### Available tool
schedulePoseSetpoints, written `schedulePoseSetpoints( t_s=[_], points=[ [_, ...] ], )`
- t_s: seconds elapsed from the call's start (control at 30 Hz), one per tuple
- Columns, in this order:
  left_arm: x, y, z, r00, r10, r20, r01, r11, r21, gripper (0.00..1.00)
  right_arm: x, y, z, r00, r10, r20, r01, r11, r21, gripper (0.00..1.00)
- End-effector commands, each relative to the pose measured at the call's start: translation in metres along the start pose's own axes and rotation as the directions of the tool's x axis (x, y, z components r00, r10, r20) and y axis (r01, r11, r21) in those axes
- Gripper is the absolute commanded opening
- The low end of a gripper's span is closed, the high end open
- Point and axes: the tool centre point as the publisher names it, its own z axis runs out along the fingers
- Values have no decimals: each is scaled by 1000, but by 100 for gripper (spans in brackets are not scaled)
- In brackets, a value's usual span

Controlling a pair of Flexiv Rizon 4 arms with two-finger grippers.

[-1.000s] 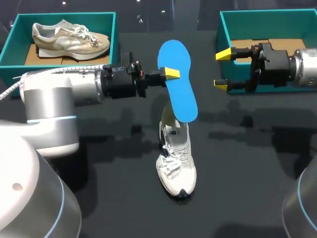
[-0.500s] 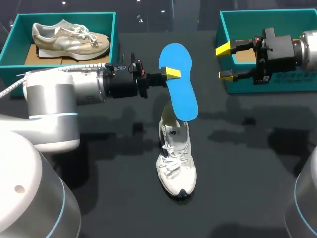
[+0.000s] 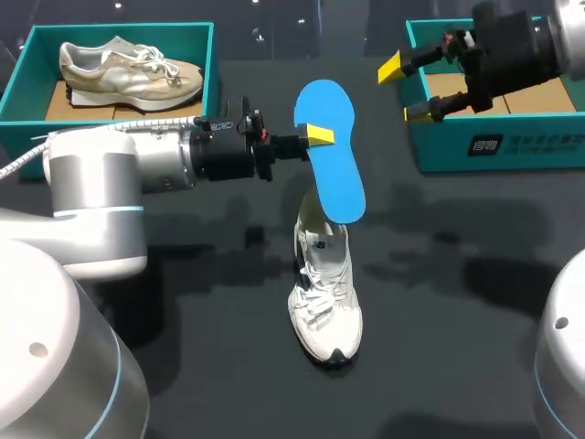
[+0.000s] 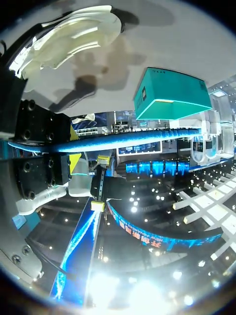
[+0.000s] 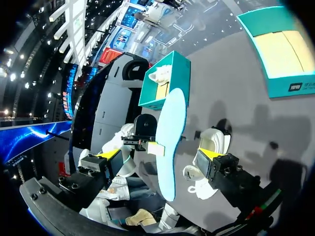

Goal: Take the shoe out of the shoebox, open the shoe tongue, remove and reinsert the insole, then place the shoe into the shoebox

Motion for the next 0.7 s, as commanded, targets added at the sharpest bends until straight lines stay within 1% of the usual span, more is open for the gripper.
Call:
schedulePoseSetpoints(
  t_s=[0.03, 0.23, 0.5, 0.7],
  points=[
    [0, 1, -1, 1000, 0, -1, 0, 1000, 1, 0, 21, 2, -3, 935, -24, 354, 16, 1000, 27, 100],
    [0, 1, -1, 1000, 0, -1, 0, 1000, 1, 0, 45, 3, 5, 865, -61, 498, 48, 998, 38, 100],
    [0, 1, -1, 1000, 0, -1, 0, 1000, 1, 0, 64, -4, 26, 780, -76, 621, 71, 997, 34, 100],
    [0, 1, -1, 1000, 0, -1, 0, 1000, 1, 0, 82, -11, 42, 699, -89, 710, 89, 995, 38, 100]
  ],
)
